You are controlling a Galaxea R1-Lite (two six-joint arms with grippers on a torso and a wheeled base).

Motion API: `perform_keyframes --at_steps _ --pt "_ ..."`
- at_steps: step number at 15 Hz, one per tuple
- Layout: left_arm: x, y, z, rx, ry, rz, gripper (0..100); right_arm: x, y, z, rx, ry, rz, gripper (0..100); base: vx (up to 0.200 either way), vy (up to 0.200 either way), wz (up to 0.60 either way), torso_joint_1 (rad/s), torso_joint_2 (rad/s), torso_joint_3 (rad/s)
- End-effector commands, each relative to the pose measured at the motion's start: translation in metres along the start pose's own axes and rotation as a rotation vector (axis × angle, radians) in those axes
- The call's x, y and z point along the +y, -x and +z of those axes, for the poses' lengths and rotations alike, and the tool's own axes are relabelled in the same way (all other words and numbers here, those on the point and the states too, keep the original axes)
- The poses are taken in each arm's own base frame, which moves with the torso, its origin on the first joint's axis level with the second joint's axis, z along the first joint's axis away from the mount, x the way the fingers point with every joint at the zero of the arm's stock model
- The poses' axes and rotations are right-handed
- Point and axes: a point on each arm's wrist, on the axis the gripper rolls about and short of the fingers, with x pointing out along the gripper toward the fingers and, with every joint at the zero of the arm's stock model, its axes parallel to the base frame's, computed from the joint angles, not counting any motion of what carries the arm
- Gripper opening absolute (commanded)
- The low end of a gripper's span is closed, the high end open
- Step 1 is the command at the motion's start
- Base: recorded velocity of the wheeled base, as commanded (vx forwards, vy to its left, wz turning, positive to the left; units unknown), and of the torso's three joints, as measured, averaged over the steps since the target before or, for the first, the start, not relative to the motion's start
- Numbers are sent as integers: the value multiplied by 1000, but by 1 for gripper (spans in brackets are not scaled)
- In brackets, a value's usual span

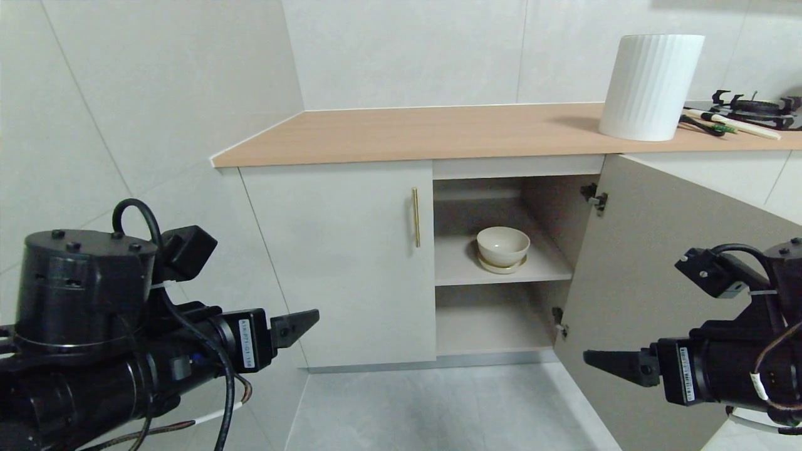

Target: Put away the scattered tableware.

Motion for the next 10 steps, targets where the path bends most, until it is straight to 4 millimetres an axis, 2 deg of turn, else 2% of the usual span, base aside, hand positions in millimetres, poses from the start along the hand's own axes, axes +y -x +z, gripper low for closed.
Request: perform_keyframes --at_steps 1,7,10 --pt "0 -2 -1 7 -1 5 100 0 -2 0 5 0 -2 100 0 0 0 0 0 0" --pt "0 -3 -2 11 -5 7 100 2 0 0 -11 5 -11 100 0 0 0 0 0 0" --pt "0 -3 -3 14 -5 8 100 2 5 0 -24 7 -11 100 0 -200 0 1 4 4"
